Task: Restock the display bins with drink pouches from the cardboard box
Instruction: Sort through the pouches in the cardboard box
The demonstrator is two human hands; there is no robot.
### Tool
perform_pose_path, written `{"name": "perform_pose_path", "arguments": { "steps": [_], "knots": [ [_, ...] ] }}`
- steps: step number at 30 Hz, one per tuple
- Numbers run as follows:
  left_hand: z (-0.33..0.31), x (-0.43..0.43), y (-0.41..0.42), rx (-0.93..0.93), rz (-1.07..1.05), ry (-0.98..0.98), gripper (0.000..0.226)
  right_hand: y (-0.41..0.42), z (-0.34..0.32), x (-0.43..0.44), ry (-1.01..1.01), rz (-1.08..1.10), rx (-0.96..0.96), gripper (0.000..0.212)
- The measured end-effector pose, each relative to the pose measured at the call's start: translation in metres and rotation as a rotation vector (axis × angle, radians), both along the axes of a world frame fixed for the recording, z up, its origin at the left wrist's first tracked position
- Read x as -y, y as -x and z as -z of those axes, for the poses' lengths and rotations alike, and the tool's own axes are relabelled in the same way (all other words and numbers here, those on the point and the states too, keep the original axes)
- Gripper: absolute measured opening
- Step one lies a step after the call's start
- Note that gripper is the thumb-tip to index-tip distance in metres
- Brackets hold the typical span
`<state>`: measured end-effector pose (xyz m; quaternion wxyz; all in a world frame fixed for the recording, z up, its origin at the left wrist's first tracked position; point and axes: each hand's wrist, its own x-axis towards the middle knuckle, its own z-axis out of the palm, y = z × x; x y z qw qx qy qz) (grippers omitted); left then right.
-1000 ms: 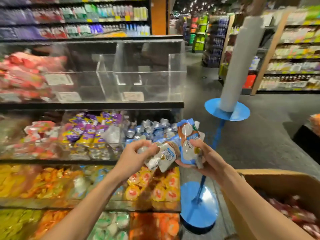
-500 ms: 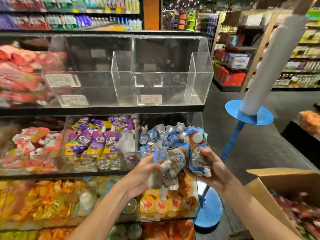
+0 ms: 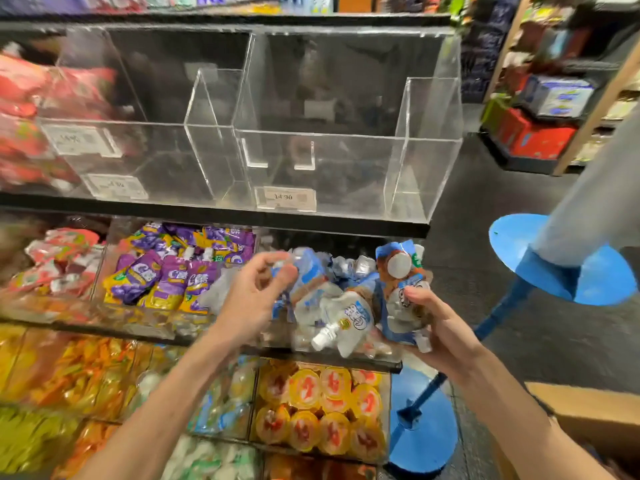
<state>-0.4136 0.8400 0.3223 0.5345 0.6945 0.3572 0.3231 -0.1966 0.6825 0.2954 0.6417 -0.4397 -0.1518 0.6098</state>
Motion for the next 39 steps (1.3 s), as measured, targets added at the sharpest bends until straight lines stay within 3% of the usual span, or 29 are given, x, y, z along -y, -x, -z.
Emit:
{"name": "perform_pose_path", "arguments": {
  "steps": [3,7,15,19,24,29,34,36,39],
  "knots": [
    [0.000,-0.014,0.001,-0.096,-0.029,-0.246,0.029,-0.023,0.004,-0.010,0.045,-0.042,0.037,0.099],
    [0.020,-0.030,0.000,-0.402,0.028,-0.614,0.042,-0.027,0.006,-0.021,0.043,-0.074,0.054,0.095],
    [0.049,-0.076,-0.026,-0.691,0.157,-1.072,0.048,-0.014,0.007,-0.021,0.050,-0.022,0.092,0.105],
    [0.055,-0.091,-0.036,-1.048,0.167,-1.249,0.062,0.000,0.002,-0.014,0.052,0.041,0.066,0.107],
    [0.065,-0.088,-0.049,-1.234,0.144,-1.182,0.063,0.013,0.002,-0.009,0.056,0.094,0.094,0.105],
    [0.065,-0.091,-0.051,-1.375,0.182,-1.181,0.048,0.018,0.000,-0.009,0.047,0.123,0.102,0.091],
    [0.040,-0.086,-0.058,-1.526,0.330,-1.143,0.044,0.014,-0.003,-0.011,0.070,0.200,0.069,0.040],
    [0.028,-0.084,-0.056,-1.359,0.339,-1.033,0.031,0.011,-0.004,-0.013,0.064,0.206,0.079,0.039],
    [0.011,-0.073,-0.048,-0.747,0.347,-0.555,0.027,0.004,-0.003,-0.016,0.053,0.201,0.098,0.076]
  ]
}}
